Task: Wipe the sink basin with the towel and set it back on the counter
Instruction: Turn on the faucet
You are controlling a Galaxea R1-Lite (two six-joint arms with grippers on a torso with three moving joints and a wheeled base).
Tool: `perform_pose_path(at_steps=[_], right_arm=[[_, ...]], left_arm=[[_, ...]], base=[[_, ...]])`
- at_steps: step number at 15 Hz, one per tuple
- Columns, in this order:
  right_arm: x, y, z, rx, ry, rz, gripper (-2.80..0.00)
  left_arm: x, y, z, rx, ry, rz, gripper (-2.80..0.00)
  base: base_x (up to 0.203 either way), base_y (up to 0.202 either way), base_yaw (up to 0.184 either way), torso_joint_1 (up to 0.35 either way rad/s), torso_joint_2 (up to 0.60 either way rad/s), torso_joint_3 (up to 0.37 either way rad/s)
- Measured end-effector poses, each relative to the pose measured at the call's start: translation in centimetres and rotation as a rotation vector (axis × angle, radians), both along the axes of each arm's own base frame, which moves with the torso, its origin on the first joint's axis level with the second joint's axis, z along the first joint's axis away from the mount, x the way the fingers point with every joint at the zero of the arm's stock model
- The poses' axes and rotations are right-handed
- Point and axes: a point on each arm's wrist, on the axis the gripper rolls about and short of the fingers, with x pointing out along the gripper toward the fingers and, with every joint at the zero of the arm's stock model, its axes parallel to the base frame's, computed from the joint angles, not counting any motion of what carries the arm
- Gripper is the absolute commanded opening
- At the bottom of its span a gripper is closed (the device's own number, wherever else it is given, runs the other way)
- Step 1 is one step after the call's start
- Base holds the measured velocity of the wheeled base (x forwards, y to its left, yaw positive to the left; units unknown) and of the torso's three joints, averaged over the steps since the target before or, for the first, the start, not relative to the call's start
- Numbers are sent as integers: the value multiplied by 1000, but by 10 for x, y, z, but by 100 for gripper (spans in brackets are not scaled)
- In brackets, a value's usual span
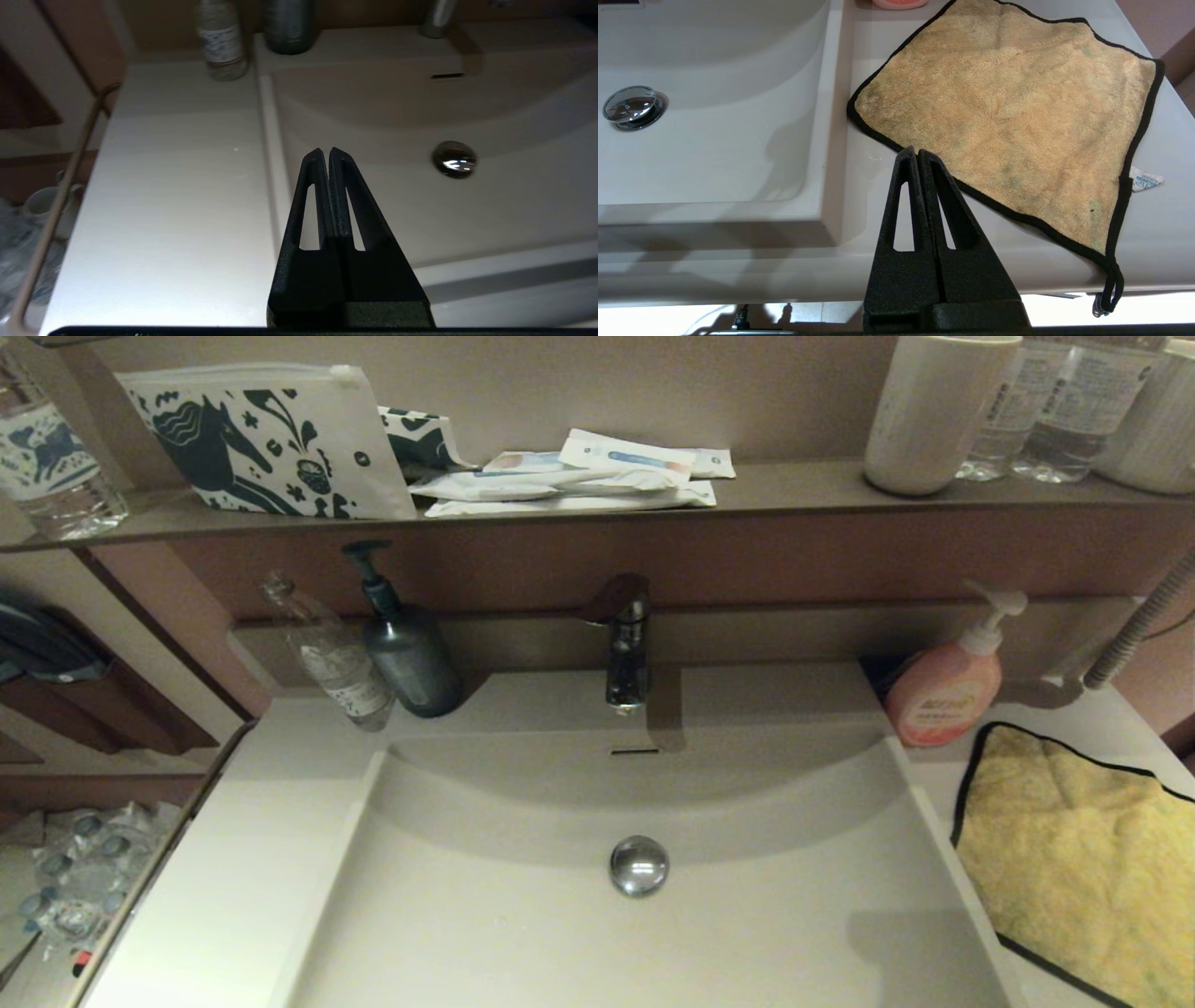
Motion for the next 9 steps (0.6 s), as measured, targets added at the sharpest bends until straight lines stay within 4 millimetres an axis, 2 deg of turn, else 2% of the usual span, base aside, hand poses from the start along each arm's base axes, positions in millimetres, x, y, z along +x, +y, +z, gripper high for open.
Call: perform_pose_path(at_steps=[4, 6, 9], right_arm=[[0, 0, 0, 0, 0, 0, -280], [0, 0, 0, 0, 0, 0, -280], [0, 0, 0, 0, 0, 0, -280]], left_arm=[[21, -2, 31, -15, 83, -102, -280], [41, -3, 46, -46, 105, -136, -280], [82, -5, 65, -86, 118, -181, -280]], base=[[0, 0, 0, 0, 0, 0], [0, 0, 0, 0, 0, 0], [0, 0, 0, 0, 0, 0]])
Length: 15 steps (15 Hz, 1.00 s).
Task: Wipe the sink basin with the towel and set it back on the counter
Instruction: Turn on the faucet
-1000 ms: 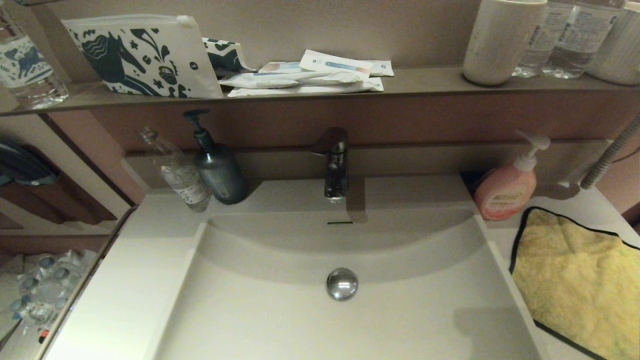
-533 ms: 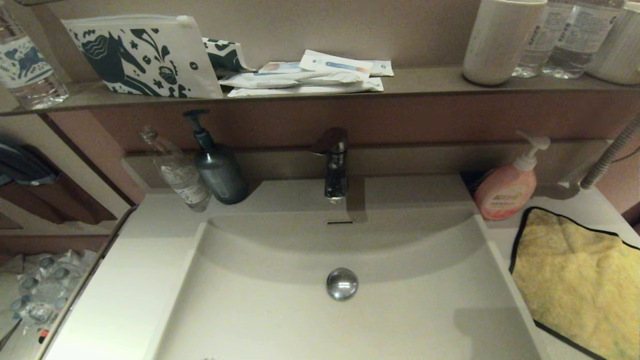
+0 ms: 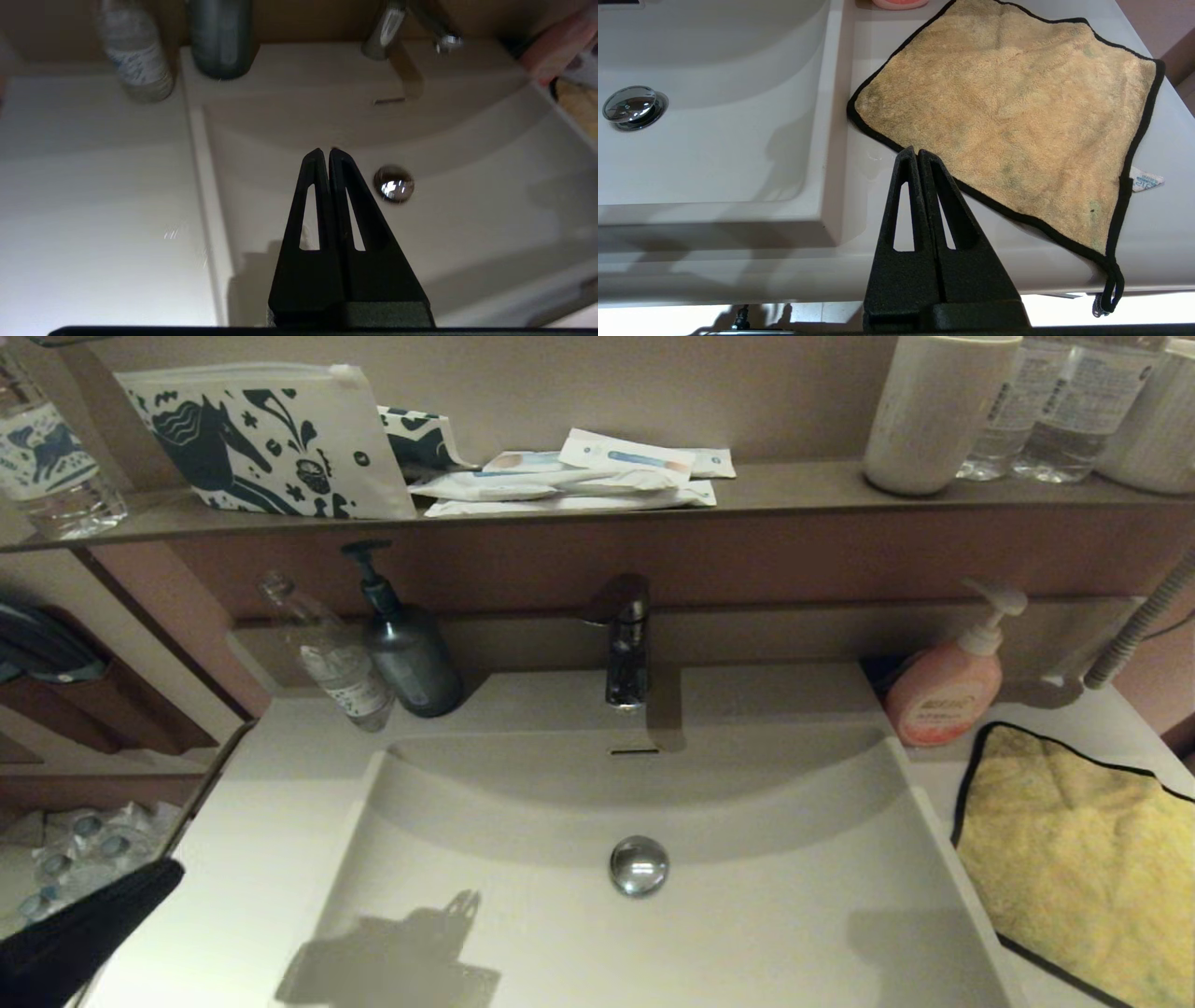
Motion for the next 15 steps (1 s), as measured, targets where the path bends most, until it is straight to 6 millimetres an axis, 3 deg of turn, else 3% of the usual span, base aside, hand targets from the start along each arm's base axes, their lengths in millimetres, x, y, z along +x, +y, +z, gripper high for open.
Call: perform_pose_path(at_steps=[8, 15], right_arm=[[0, 0, 0, 0, 0, 0, -280], [0, 0, 0, 0, 0, 0, -280]], left_arm=[[97, -35, 24, -135, -72, -151, -280], [144, -87, 25, -115, -35, -172, -280]], base=[[0, 0, 0, 0, 0, 0], [0, 0, 0, 0, 0, 0]])
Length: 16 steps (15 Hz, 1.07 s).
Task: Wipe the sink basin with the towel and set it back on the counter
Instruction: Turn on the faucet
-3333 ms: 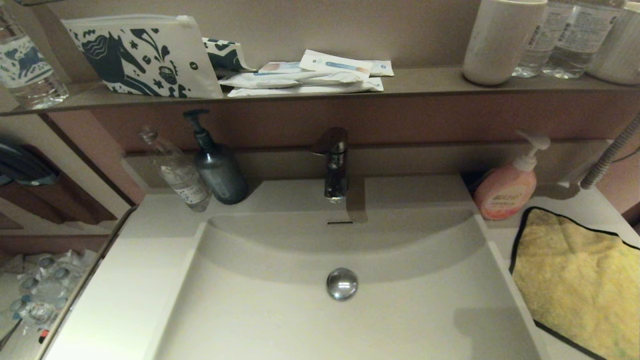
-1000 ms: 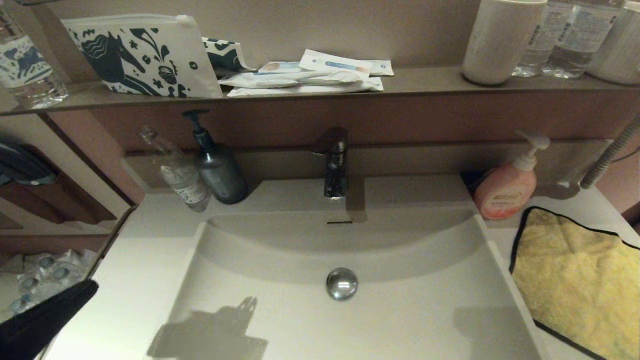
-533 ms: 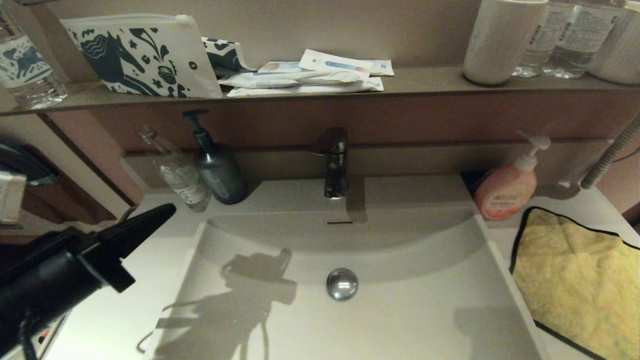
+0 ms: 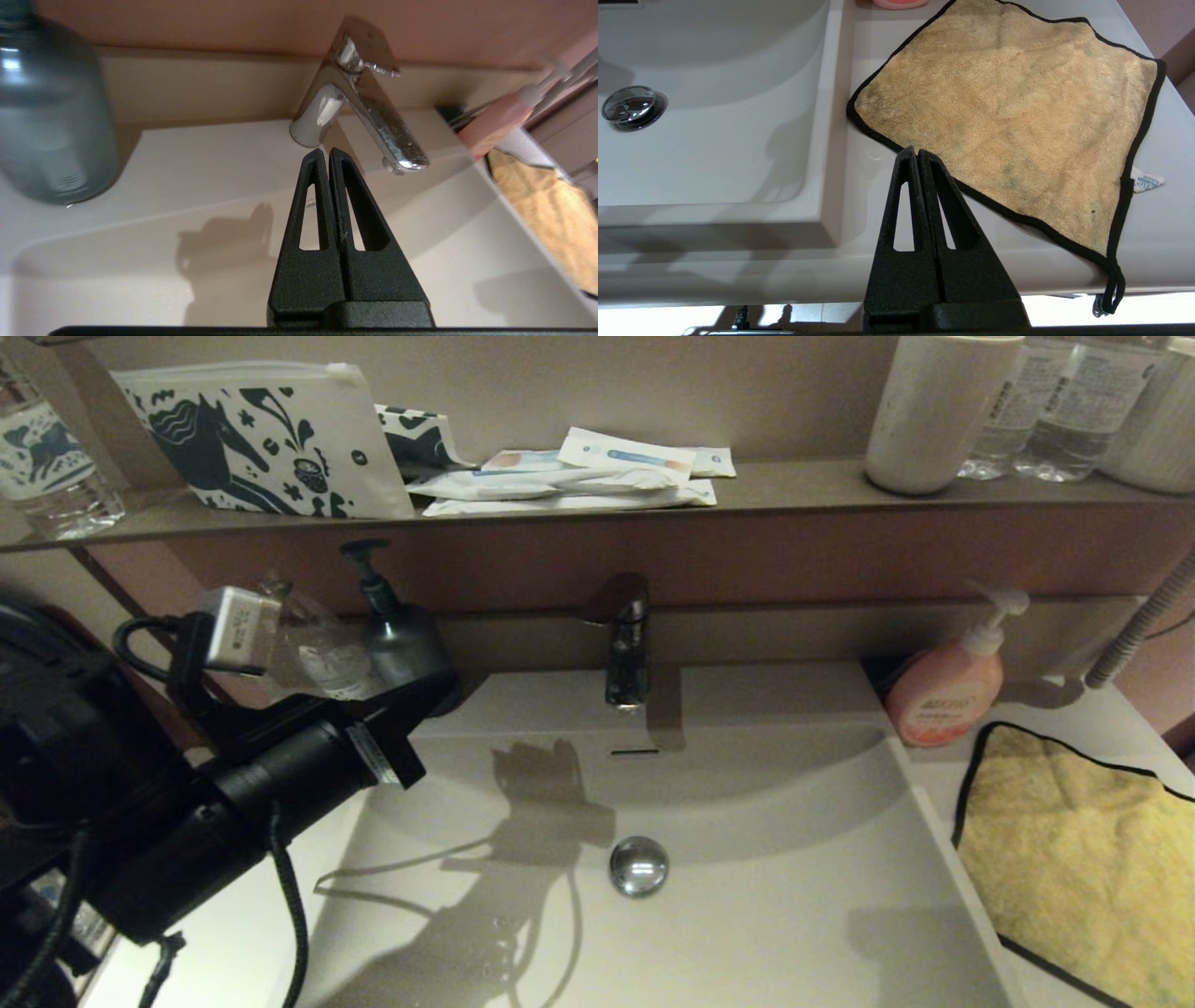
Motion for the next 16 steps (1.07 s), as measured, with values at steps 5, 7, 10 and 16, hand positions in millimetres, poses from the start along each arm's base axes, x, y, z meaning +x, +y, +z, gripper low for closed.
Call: perform_pose_path(at_steps=[5, 7, 10, 16], right_arm=[[0, 0, 0, 0, 0, 0, -280], [0, 0, 0, 0, 0, 0, -280], [0, 0, 0, 0, 0, 0, -280], [0, 0, 0, 0, 0, 0, -280]], left_arm=[[33, -18, -11, 151, -104, 9, -280], [45, -23, -13, 191, -142, 36, -280], [56, -32, -18, 267, -166, 63, -280], [63, -61, -6, 247, -210, 117, -280]], base=[[0, 0, 0, 0, 0, 0], [0, 0, 0, 0, 0, 0], [0, 0, 0, 0, 0, 0], [0, 0, 0, 0, 0, 0]])
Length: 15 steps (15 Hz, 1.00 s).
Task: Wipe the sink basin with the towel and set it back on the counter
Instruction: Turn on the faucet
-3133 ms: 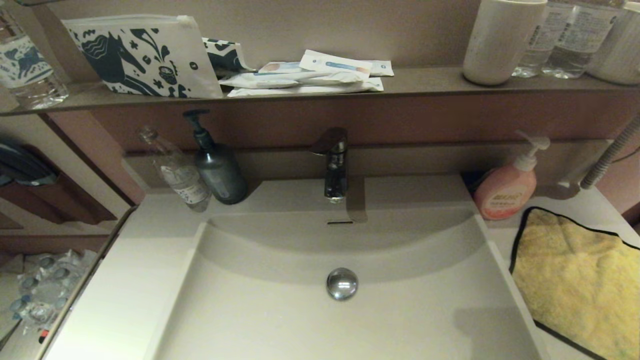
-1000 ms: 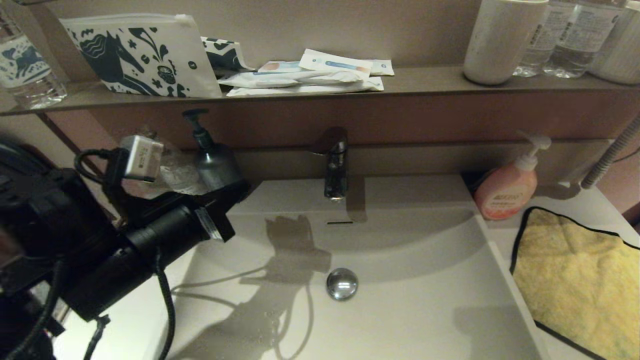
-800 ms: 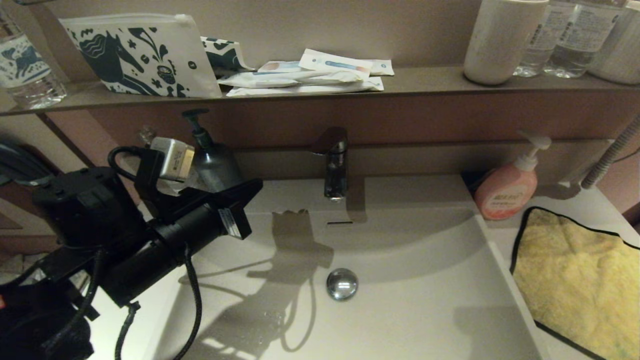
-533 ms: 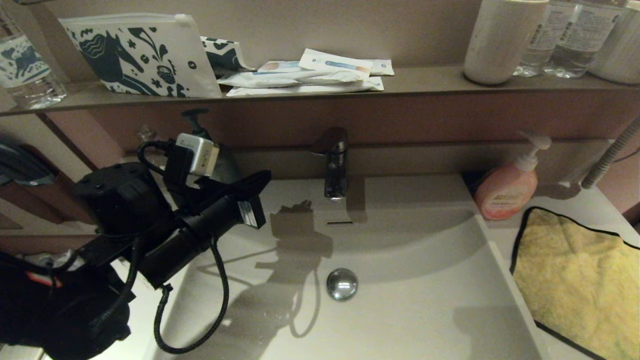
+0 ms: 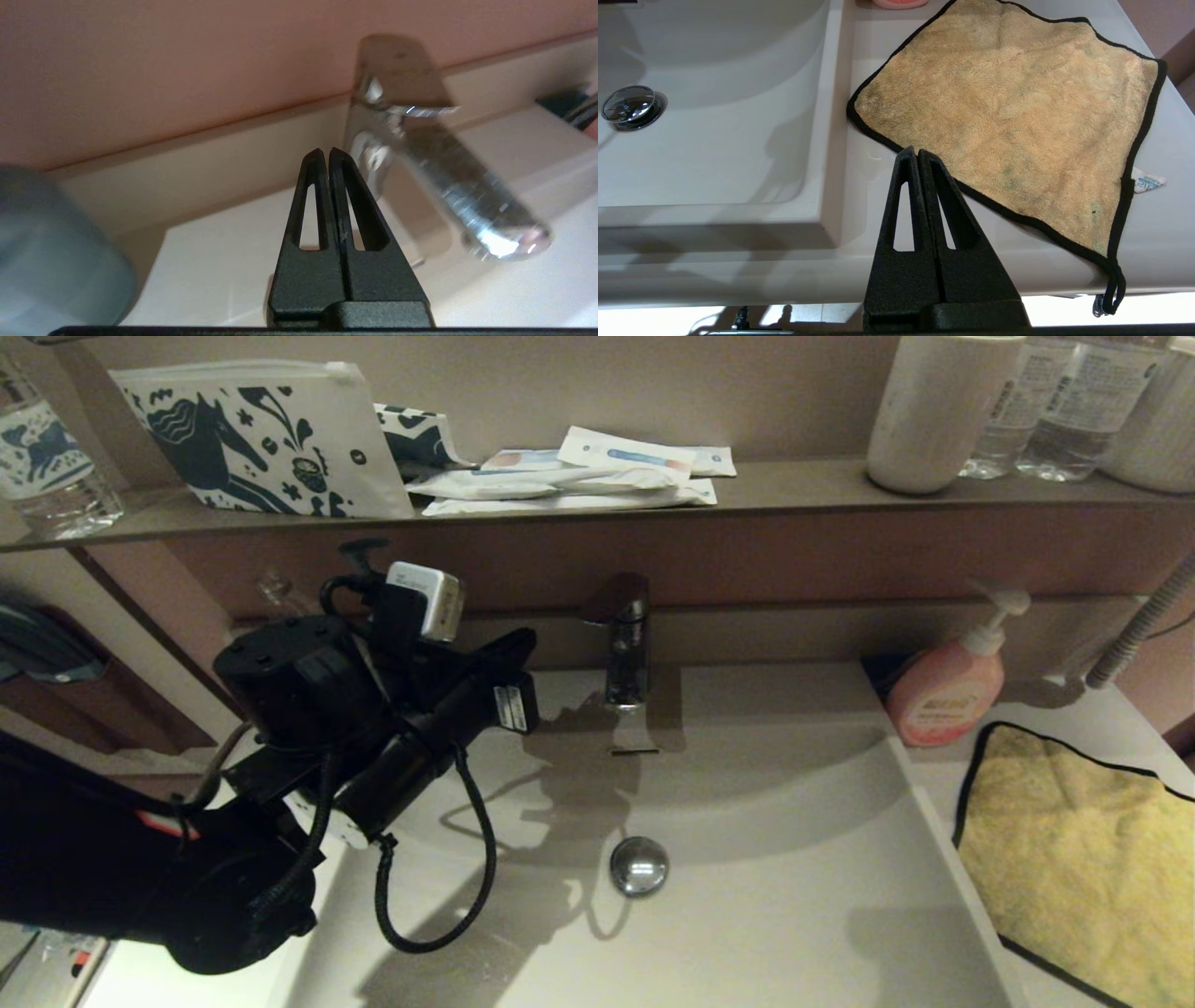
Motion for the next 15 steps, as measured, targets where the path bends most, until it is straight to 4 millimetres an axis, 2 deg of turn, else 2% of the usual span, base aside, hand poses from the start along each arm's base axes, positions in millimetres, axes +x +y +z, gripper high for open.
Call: perform_pose_path(at_steps=[4, 9, 15], right_arm=[[0, 0, 0, 0, 0, 0, -280], [0, 0, 0, 0, 0, 0, -280], [0, 0, 0, 0, 0, 0, -280]], left_arm=[[8, -12, 4, -35, -54, 2, -280], [19, -19, -3, -6, -58, 6, -280], [19, -31, -3, -9, -60, -11, -280]], base=[[0, 0, 0, 0, 0, 0], [0, 0, 0, 0, 0, 0], [0, 0, 0, 0, 0, 0]])
